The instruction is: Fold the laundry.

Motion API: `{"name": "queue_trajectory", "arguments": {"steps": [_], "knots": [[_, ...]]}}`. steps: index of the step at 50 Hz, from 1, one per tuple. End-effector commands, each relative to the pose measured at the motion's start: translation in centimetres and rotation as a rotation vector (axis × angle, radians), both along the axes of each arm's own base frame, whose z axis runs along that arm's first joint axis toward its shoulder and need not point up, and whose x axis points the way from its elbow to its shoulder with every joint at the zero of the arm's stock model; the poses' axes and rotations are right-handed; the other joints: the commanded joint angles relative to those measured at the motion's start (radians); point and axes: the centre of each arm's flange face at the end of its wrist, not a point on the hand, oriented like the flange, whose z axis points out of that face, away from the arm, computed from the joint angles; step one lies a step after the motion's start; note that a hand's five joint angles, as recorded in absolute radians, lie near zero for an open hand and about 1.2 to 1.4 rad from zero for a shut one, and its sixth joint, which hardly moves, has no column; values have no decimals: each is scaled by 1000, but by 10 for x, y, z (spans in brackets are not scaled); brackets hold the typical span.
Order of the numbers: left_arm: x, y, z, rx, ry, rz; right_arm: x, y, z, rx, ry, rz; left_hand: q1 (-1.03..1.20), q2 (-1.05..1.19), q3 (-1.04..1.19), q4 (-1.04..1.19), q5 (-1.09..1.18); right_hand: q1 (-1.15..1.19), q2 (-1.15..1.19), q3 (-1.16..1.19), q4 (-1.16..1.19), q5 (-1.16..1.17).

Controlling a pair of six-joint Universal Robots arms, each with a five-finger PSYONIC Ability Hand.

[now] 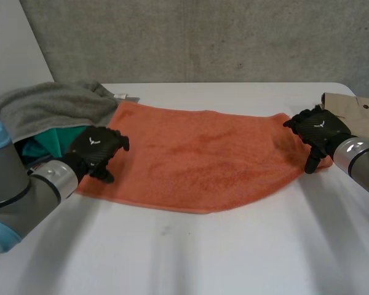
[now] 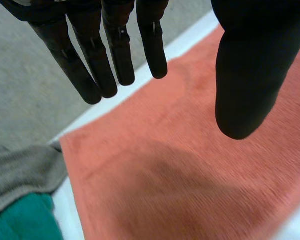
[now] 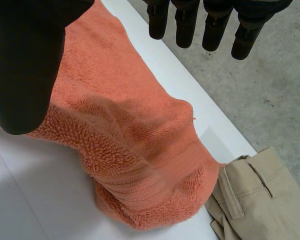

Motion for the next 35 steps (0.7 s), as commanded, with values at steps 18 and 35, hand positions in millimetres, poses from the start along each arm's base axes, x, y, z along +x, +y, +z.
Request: {"name": "queue_trajectory", "arguments": {"steps": [18,35], "knots": [[9,-6,-43,73,-173,-103,3,6,-7,26,10,-2,145,136,132,143,146,-42,-28,-33,-35,-48],[-2,-30,-52,-28,-205,-90,4,7,-11,30,21,-5,248,239,235,245,248,-42,-28,-33,-35,-48]]}}
